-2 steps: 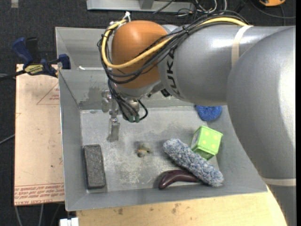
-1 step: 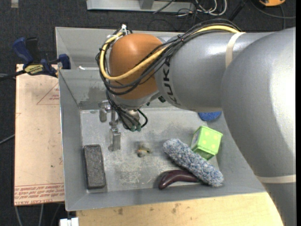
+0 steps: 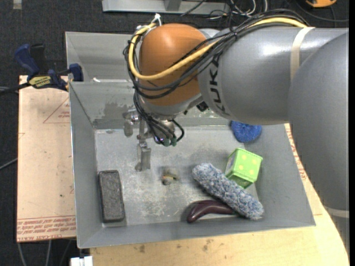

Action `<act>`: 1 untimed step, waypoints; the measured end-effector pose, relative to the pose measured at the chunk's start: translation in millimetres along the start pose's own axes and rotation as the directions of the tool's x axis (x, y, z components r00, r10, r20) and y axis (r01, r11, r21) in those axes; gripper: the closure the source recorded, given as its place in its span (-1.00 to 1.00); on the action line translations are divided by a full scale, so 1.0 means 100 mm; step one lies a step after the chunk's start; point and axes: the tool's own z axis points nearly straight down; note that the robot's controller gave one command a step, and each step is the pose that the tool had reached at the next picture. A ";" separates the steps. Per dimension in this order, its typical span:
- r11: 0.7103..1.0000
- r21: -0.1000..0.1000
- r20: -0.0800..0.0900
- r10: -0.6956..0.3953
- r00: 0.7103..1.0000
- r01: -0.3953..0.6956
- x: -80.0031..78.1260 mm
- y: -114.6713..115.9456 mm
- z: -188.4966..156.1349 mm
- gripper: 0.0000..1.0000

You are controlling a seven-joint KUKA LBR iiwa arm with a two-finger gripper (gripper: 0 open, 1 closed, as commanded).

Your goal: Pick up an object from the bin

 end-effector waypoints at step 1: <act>1.000 -0.004 0.027 0.015 1.000 -0.015 0.05 -0.27 -0.09 -1.00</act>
Offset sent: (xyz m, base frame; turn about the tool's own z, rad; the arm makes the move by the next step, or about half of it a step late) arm -0.0695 -0.0530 -0.1020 -0.1358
